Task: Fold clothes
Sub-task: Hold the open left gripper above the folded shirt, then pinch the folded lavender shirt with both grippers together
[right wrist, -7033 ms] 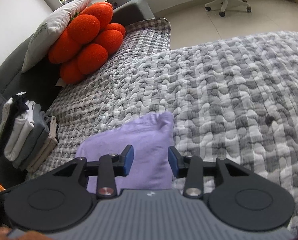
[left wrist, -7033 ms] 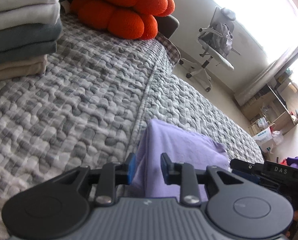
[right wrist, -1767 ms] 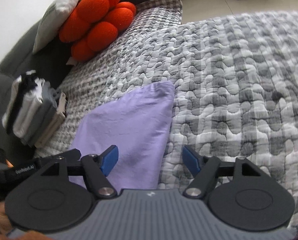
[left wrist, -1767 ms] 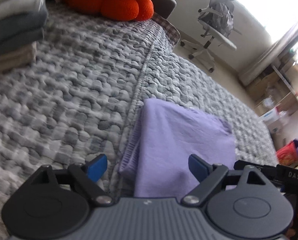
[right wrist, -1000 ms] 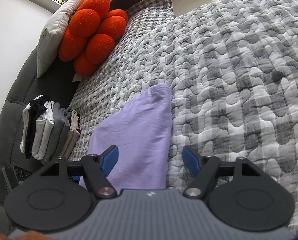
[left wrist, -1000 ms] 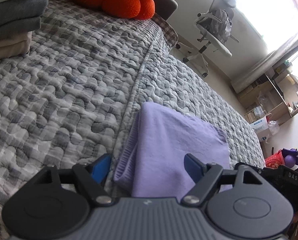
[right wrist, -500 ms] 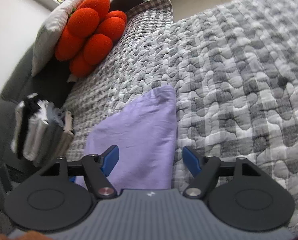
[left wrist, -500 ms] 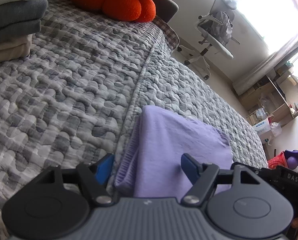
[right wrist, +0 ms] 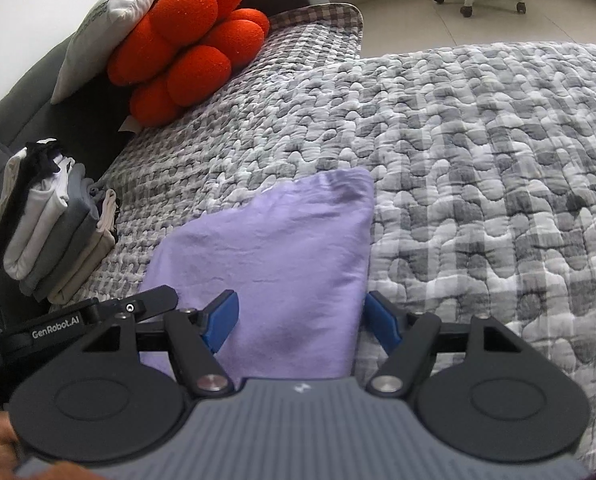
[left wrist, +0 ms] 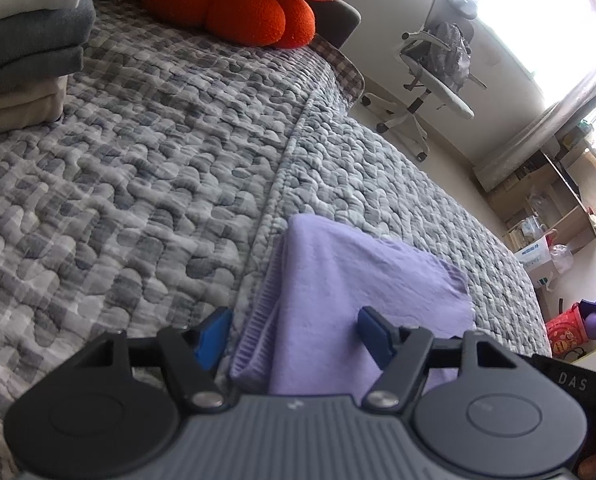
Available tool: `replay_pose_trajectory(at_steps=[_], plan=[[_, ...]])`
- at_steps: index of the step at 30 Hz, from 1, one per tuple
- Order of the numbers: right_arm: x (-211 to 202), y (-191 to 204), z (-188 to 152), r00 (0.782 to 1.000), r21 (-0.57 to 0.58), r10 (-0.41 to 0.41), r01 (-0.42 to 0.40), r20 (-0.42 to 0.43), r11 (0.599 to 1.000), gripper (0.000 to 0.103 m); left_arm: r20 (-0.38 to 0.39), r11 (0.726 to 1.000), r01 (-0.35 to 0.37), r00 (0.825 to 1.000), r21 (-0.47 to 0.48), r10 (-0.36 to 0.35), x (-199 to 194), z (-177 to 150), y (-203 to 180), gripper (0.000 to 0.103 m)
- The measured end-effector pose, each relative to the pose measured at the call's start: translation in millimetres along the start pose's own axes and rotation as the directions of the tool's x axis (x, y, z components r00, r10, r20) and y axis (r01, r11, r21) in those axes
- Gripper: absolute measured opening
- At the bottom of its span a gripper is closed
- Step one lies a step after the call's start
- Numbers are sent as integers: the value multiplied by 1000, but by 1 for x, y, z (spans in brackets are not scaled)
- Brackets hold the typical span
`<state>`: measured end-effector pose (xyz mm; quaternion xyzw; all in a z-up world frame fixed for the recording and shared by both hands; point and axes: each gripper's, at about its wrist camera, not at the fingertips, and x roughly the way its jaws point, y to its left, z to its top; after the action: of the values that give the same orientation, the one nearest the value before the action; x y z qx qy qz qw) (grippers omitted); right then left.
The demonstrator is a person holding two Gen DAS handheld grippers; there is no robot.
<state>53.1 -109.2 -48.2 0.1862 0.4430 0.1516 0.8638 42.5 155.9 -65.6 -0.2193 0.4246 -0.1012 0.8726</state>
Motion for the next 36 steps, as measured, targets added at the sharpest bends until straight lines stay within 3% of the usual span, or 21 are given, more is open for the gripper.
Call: replay_pose_trajectory(at_steps=[8,16,22,24,27,30,36], plan=[[0,-3,1,1000,16,13,-13,7,1000,72,22,1000,12,1000,-23,-11,2,2,4,65],[2,-22,7,994,108,91,-96,54,990,67,73,987,100,993,-126,-92,6,5,22,51],[9,-33,10,986,155,130,-144,100,977,41,109,977,141,986,-162,-124,8,3,27,41],[8,-31,9,985,141,130,-146,113,979,26,125,973,151,984,-173,-131,7,3,28,34],[6,-25,7,982,110,130,-146,138,983,22,153,971,162,979,-176,-136,3,1,29,22],[-3,-13,6,973,57,141,-154,184,986,20,177,966,179,973,-186,-146,-2,-1,29,17],[-8,1,4,979,-22,77,-74,191,997,19,181,976,143,977,-165,-112,-4,0,23,21]])
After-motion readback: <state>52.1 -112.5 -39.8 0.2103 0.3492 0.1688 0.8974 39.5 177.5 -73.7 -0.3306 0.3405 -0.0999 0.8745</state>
